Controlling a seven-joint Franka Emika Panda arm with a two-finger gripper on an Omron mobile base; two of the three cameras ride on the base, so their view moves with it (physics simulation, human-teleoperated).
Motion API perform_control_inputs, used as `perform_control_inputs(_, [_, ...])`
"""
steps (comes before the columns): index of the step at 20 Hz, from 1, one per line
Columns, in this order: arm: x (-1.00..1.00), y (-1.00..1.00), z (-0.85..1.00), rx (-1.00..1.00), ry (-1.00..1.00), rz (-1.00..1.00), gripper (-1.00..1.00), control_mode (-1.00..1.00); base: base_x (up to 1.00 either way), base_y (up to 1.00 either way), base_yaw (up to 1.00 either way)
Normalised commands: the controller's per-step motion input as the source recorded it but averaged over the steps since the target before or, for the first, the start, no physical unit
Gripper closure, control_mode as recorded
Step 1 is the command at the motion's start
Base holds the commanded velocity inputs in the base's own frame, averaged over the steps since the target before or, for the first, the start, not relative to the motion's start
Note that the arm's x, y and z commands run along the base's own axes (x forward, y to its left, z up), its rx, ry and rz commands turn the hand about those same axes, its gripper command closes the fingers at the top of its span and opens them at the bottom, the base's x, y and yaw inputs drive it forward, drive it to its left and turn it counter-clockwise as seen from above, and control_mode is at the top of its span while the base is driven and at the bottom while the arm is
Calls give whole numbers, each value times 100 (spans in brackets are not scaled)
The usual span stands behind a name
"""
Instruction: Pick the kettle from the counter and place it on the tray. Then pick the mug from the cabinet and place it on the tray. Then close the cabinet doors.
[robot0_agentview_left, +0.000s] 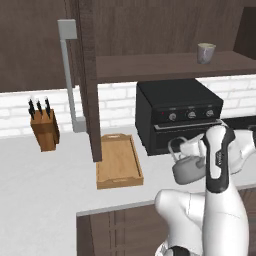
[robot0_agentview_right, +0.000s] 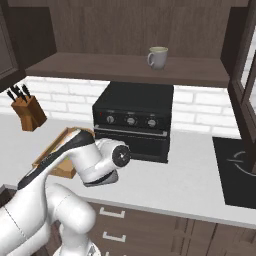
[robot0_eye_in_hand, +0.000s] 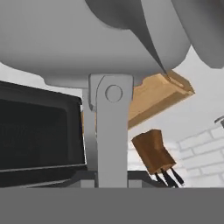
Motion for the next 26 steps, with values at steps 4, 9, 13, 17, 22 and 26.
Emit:
perform_control_inputs(4, [0, 80, 32, 0, 11, 0, 100, -100, 0, 0, 0])
perform_control_inputs(9, [2, 81, 21, 0, 9, 1, 100, -100, 0, 0, 0])
perform_control_inputs(13, [9, 73, 10, 0, 3, 1, 100, -100, 0, 0, 0])
perform_control_inputs(17, [19, 72, 3, 0, 0, 0, 100, -100, 0, 0, 0])
perform_control_inputs(22, [29, 67, 0, 0, 0, 0, 100, -100, 0, 0, 0])
perform_control_inputs(26, [37, 52, 0, 0, 0, 0, 100, -100, 0, 0, 0])
